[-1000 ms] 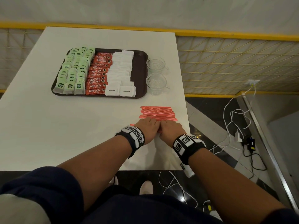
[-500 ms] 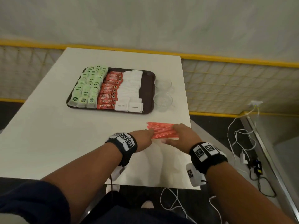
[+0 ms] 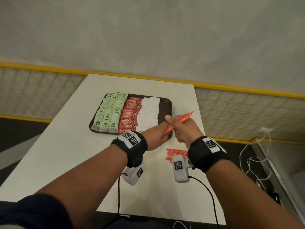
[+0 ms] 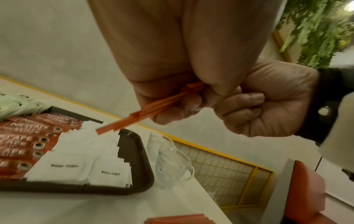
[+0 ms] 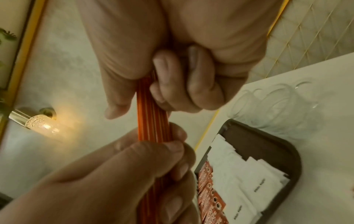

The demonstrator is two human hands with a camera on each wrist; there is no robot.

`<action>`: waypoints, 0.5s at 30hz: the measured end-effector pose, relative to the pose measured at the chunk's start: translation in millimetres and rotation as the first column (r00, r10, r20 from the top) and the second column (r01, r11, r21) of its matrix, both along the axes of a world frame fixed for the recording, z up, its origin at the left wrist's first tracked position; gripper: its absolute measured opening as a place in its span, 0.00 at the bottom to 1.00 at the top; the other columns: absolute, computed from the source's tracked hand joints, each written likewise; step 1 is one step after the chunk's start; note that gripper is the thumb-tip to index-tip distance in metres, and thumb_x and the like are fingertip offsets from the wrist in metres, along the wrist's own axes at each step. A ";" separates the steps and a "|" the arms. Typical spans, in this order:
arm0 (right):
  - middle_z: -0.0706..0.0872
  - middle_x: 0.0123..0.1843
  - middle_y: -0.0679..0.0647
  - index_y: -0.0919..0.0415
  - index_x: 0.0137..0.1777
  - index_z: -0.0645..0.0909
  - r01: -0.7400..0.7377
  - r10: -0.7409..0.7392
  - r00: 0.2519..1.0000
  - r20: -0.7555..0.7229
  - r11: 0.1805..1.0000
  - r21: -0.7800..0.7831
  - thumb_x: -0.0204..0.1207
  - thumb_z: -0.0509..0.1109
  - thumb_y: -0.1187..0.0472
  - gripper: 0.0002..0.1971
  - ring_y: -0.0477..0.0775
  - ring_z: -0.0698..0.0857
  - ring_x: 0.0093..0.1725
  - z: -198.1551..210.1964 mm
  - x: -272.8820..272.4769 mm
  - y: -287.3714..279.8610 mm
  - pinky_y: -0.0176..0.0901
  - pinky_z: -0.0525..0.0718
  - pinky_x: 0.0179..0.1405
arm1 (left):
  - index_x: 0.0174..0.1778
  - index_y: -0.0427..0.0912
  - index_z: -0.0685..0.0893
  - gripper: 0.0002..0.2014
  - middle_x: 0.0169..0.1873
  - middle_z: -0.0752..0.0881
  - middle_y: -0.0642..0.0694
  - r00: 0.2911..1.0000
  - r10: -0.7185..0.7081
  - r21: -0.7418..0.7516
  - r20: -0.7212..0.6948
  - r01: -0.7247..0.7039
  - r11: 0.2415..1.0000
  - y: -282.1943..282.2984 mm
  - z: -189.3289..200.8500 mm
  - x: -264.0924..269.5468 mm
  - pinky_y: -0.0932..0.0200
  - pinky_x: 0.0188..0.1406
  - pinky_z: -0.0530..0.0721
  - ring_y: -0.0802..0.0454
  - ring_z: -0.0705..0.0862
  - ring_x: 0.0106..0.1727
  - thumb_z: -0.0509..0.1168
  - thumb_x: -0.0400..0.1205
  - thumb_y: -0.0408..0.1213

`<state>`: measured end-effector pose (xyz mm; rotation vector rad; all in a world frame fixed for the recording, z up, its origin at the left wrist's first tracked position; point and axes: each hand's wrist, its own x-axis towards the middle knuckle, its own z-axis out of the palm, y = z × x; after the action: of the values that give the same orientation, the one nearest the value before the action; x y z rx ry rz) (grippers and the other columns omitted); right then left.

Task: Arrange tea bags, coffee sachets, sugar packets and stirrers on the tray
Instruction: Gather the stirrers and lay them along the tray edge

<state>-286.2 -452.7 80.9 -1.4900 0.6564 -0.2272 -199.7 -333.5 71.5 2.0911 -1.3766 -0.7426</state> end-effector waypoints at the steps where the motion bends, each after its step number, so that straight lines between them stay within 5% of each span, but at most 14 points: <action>1: 0.68 0.18 0.50 0.59 0.36 0.74 0.019 -0.019 1.000 0.011 1.000 -0.011 0.75 0.76 0.51 0.17 0.48 0.62 0.17 3.6 5.7 2.8 0.38 0.60 0.18 | 0.81 0.39 0.58 0.25 0.43 0.80 0.39 1.000 -0.022 -0.014 0.006 0.022 1.000 2.9 7.9 2.4 0.57 0.37 0.77 0.49 0.78 0.37 0.54 0.87 0.33; 5: 0.74 0.17 0.48 0.60 0.33 0.74 0.076 -0.071 0.994 0.087 0.996 -0.053 0.79 0.72 0.61 0.14 0.42 0.71 0.14 15.5 26.9 16.5 0.32 0.68 0.15 | 0.71 0.37 0.67 0.15 0.40 0.78 0.43 1.000 -0.020 -0.019 0.015 0.020 1.000 14.3 23.5 22.7 0.65 0.32 0.72 0.49 0.77 0.37 0.54 0.88 0.34; 10: 0.73 0.28 0.62 0.60 0.34 0.74 0.084 -0.075 0.994 0.084 0.990 -0.111 0.78 0.71 0.61 0.13 0.54 0.72 0.23 14.2 47.7 24.4 0.39 0.70 0.23 | 0.66 0.43 0.72 0.13 0.38 0.76 0.57 0.999 -0.023 -0.041 -0.047 0.021 0.999 30.7 25.0 49.0 0.76 0.27 0.70 0.61 0.76 0.35 0.59 0.88 0.44; 15: 0.68 0.24 0.58 0.59 0.34 0.72 0.063 -0.054 0.991 0.120 0.996 -0.071 0.79 0.70 0.62 0.14 0.52 0.65 0.21 16.1 61.0 32.2 0.40 0.65 0.22 | 0.52 0.49 0.74 0.11 0.33 0.79 0.52 0.968 -0.031 -0.059 -0.250 0.016 0.998 49.2 19.7 73.7 0.70 0.24 0.76 0.59 0.77 0.27 0.63 0.85 0.52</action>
<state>-225.2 -420.5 97.0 -1.5175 0.6024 -0.3855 -125.9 -284.3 91.3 1.8670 -1.2692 -0.9322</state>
